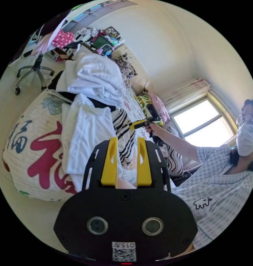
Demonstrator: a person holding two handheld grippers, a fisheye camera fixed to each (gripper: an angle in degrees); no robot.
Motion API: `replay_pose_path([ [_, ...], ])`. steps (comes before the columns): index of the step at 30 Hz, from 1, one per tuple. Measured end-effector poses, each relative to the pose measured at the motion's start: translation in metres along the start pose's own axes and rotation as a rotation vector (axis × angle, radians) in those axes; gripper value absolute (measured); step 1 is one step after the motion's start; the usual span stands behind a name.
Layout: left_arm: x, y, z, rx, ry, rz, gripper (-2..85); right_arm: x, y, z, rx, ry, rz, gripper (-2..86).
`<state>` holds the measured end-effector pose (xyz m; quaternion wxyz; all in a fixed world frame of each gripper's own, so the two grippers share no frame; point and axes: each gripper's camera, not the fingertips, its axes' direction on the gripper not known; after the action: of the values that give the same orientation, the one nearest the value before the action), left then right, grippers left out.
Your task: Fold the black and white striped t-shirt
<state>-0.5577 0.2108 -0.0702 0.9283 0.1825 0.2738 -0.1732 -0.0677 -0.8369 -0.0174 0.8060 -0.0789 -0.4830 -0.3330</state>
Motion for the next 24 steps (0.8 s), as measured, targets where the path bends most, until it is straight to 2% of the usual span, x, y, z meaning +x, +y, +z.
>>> replay_pose_path([
  [2, 0.01, 0.007, 0.007, -0.014, -0.015, -0.006, 10.5, -0.011, 0.004, -0.002, 0.009, 0.033, -0.037, 6.6],
  [4, 0.025, 0.013, 0.014, -0.046, -0.027, 0.011, 10.5, -0.015, 0.015, -0.01, 0.045, -0.018, -0.046, 5.6],
  [6, 0.037, 0.017, 0.019, -0.065, -0.036, 0.024, 10.5, -0.017, 0.045, -0.027, 0.149, -0.121, -0.034, 5.1],
  [8, 0.05, 0.019, 0.026, -0.082, -0.05, 0.043, 10.5, -0.024, 0.076, -0.039, 0.216, -0.129, -0.031, 5.0],
  [13, 0.088, 0.026, 0.072, -0.195, -0.034, 0.113, 10.9, -0.04, 0.185, -0.077, 0.391, 0.006, 0.019, 5.2],
  [17, 0.097, 0.036, 0.091, -0.175, -0.05, 0.096, 11.3, -0.026, 0.28, -0.083, 0.406, 0.127, 0.252, 5.5],
  [21, 0.068, 0.045, 0.046, 0.024, -0.3, -0.062, 13.1, -0.004, 0.35, -0.074, 0.397, 0.119, 0.508, 5.9],
  [22, 0.059, 0.047, 0.03, 0.069, -0.393, -0.092, 13.9, -0.005, 0.358, -0.076, 0.426, 0.125, 0.529, 6.0],
  [24, 0.042, 0.048, 0.012, 0.097, -0.566, -0.131, 15.3, -0.018, 0.382, -0.092, 0.607, 0.124, 0.555, 6.9],
])
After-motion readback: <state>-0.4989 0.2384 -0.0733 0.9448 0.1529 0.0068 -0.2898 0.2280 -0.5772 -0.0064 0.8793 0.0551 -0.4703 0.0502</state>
